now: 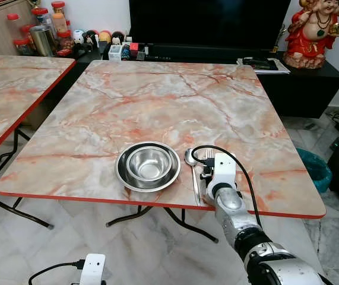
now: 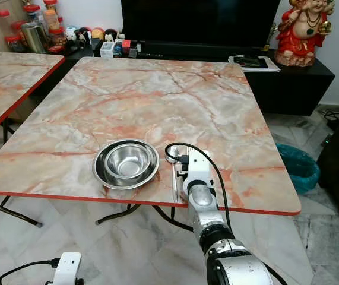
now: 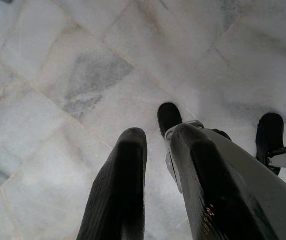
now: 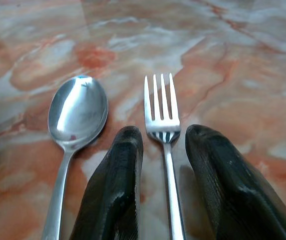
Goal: Setting the table
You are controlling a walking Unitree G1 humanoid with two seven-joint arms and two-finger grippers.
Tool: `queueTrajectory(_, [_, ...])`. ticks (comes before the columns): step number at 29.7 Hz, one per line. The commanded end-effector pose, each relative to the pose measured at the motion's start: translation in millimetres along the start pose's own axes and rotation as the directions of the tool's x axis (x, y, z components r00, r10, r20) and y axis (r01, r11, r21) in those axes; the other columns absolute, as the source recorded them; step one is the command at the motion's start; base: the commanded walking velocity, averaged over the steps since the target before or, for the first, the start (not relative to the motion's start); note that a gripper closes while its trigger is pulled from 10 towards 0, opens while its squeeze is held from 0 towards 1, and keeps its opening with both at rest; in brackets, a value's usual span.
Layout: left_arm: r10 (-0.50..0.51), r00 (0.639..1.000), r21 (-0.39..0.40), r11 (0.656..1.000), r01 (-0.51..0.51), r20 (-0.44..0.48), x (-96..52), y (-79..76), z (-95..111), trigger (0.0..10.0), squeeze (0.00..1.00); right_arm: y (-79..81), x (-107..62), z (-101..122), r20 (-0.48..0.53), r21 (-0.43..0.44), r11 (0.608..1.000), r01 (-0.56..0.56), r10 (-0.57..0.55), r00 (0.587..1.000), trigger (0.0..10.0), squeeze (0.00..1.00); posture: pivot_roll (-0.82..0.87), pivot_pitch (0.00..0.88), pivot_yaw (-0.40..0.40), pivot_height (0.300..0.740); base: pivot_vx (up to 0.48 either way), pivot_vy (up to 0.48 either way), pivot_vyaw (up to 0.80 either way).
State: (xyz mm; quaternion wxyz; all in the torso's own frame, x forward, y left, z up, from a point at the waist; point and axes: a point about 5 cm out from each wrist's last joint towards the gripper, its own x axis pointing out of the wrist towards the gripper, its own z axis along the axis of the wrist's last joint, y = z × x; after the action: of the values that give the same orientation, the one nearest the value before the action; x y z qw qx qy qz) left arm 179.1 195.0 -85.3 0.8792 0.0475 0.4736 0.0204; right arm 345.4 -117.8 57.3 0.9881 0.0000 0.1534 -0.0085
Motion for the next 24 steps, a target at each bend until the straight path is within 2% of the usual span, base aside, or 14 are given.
queueTrajectory(1, [0.006,1.000,0.009,1.000,-0.006,-0.004,0.2,0.8,0.5,10.0,0.00,-3.9,3.0,15.9,0.067,0.017,1.000,0.021,-0.022,0.998,10.0,0.00,0.01,0.000,-0.017,0.736,0.000,0.000,0.00])
queueTrajectory(5, [0.009,1.000,0.008,1.000,-0.009,-0.004,0.2,1.3,0.6,10.0,0.00,-15.7,4.4,29.1,0.141,0.008,0.997,0.078,-0.078,0.987,10.0,0.00,0.01,0.000,-0.017,0.736,0.000,0.000,0.00])
queueTrajectory(12, [0.009,1.000,0.010,1.000,-0.009,-0.001,0.3,1.5,1.6,10.0,0.00,-21.9,3.4,53.4,0.279,-0.020,0.994,0.111,-0.101,0.955,10.0,0.00,0.01,0.000,-0.013,0.736,0.000,0.000,0.00])
queueTrajectory(14, [0.010,1.000,-0.005,1.000,-0.010,0.014,0.5,1.6,4.3,10.0,0.00,-21.2,0.5,62.6,0.343,-0.012,0.994,0.110,-0.099,0.934,10.0,0.00,0.01,0.000,-0.012,0.736,0.000,0.000,0.00])
queueTrajectory(24, [0.010,1.000,-0.027,1.000,-0.010,0.021,0.8,1.8,6.4,10.0,0.00,-20.7,-11.8,56.0,0.396,0.011,0.997,0.076,-0.074,0.915,10.0,0.00,0.00,0.000,-0.014,0.736,0.000,0.000,0.00])
